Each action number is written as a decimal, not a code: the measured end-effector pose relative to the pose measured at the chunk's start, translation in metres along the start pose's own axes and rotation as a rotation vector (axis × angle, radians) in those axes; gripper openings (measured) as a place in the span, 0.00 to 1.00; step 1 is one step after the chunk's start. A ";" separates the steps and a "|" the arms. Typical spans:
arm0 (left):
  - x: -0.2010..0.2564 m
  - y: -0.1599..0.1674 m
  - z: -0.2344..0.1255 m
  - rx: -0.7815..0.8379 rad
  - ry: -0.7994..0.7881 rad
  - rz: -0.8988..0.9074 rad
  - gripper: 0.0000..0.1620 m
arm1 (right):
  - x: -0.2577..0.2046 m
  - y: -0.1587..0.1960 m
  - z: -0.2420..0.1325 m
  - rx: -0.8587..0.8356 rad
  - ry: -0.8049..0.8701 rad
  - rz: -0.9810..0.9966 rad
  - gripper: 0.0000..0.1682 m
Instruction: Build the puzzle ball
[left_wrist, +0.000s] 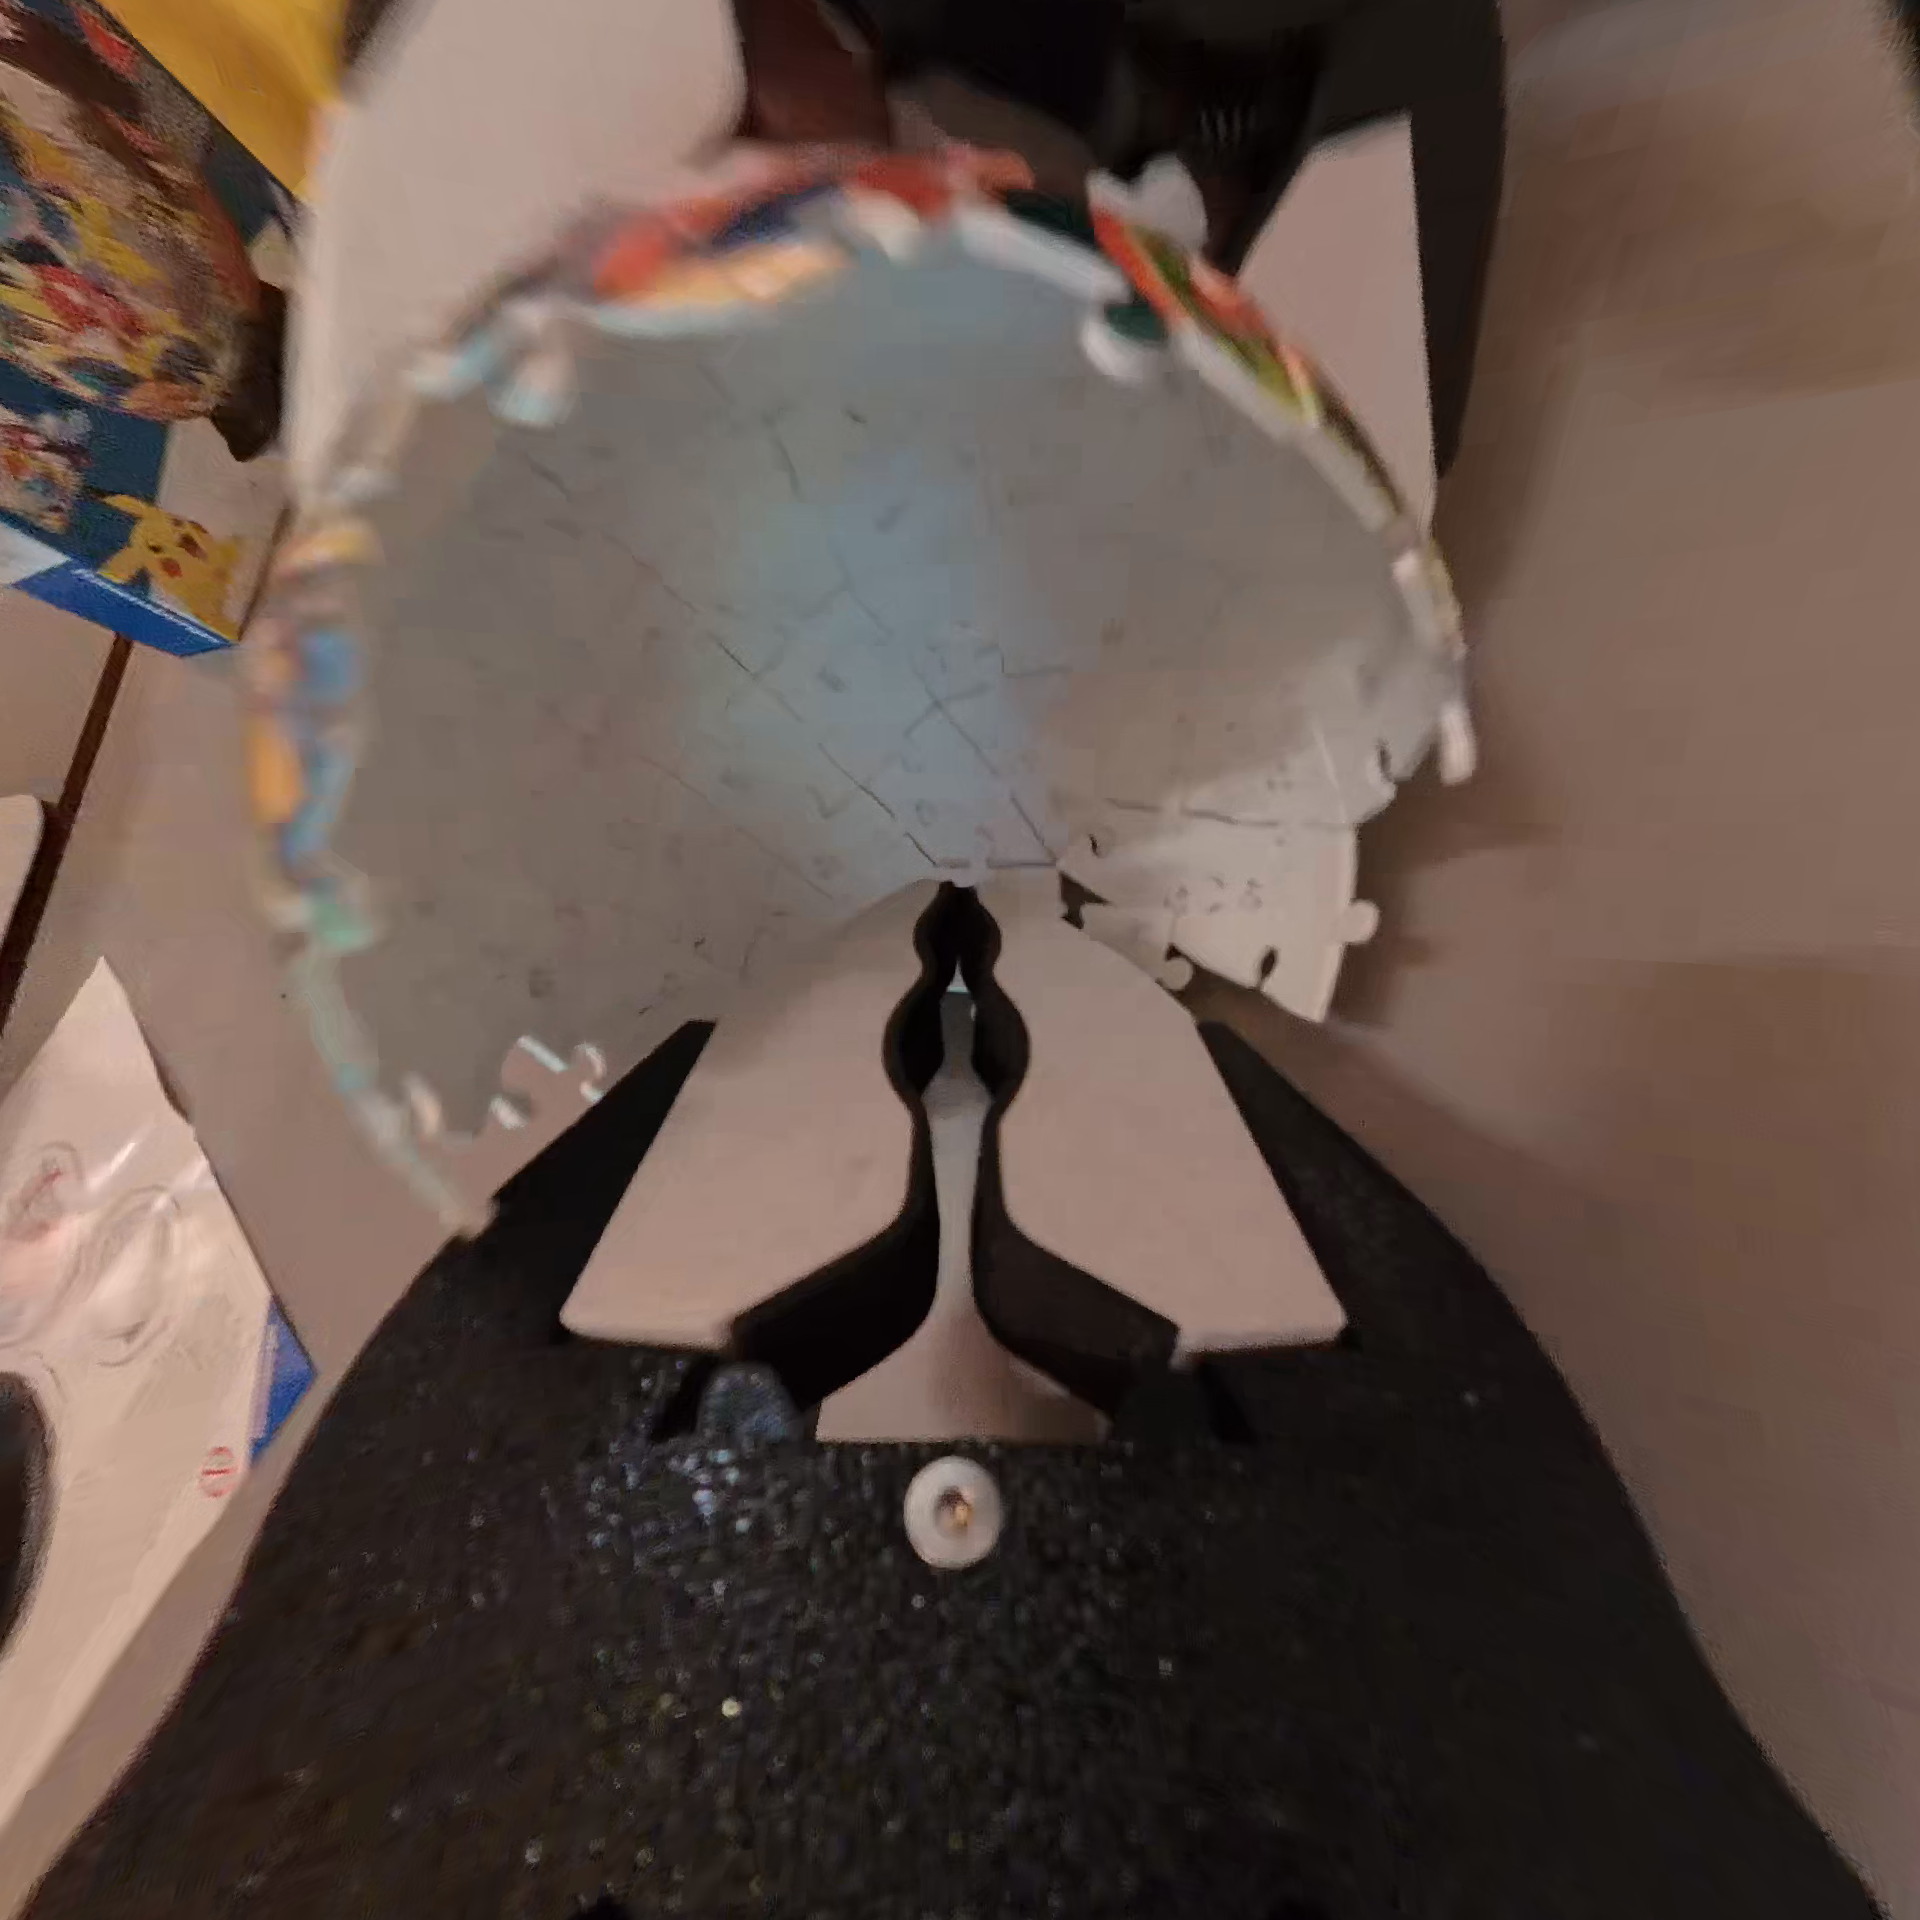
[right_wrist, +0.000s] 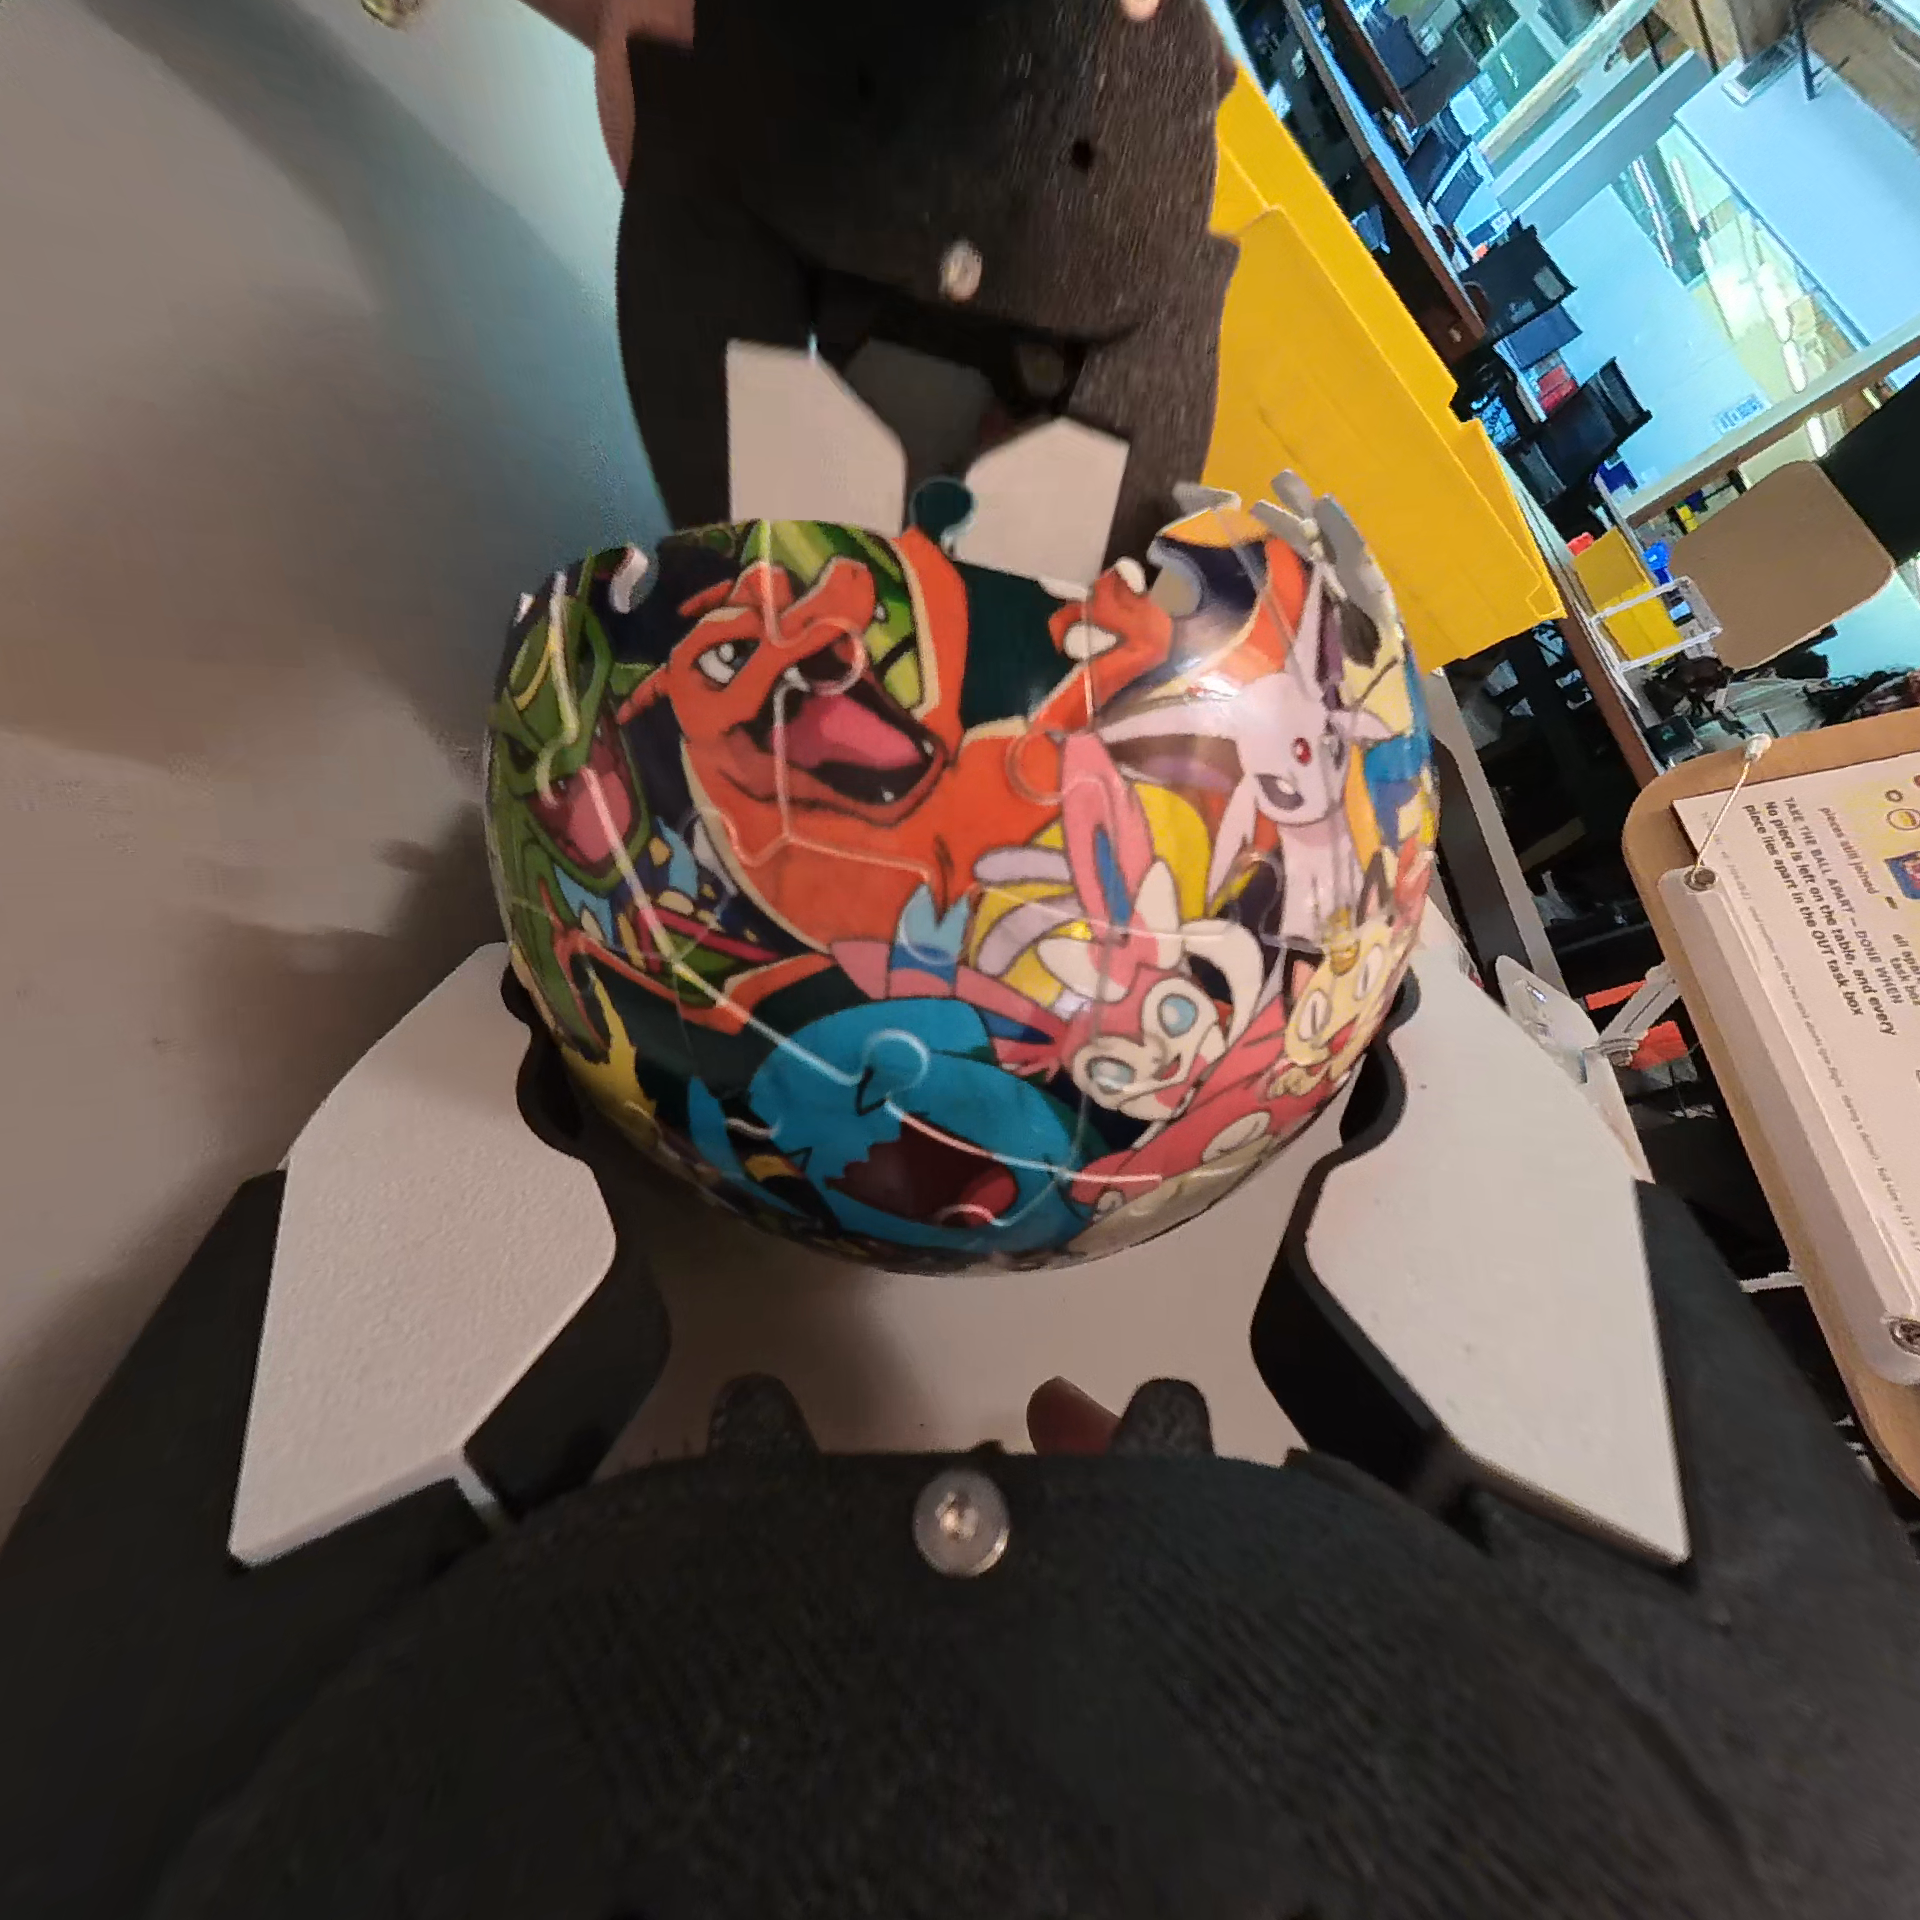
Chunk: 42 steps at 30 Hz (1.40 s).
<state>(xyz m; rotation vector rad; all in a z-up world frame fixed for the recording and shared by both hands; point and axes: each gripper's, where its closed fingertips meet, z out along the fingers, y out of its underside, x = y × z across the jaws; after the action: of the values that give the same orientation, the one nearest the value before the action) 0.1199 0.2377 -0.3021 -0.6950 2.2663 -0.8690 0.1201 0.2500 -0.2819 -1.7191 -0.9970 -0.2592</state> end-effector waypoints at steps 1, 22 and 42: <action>0.002 -0.006 -0.007 0.053 0.017 -0.058 0.00 | 0.000 0.000 0.000 -0.002 0.001 -0.001 0.86; -0.008 0.050 -0.017 -0.229 -0.358 -1.019 0.54 | -0.003 -0.006 0.003 -0.030 0.020 -0.087 0.86; -0.016 0.058 -0.011 -0.248 -0.251 -0.708 0.62 | -0.003 -0.006 0.006 -0.028 0.012 -0.087 0.86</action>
<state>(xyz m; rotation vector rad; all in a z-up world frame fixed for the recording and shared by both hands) 0.1085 0.2899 -0.3314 -1.6799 1.9193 -0.7446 0.1124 0.2542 -0.2815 -1.6998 -1.0651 -0.3406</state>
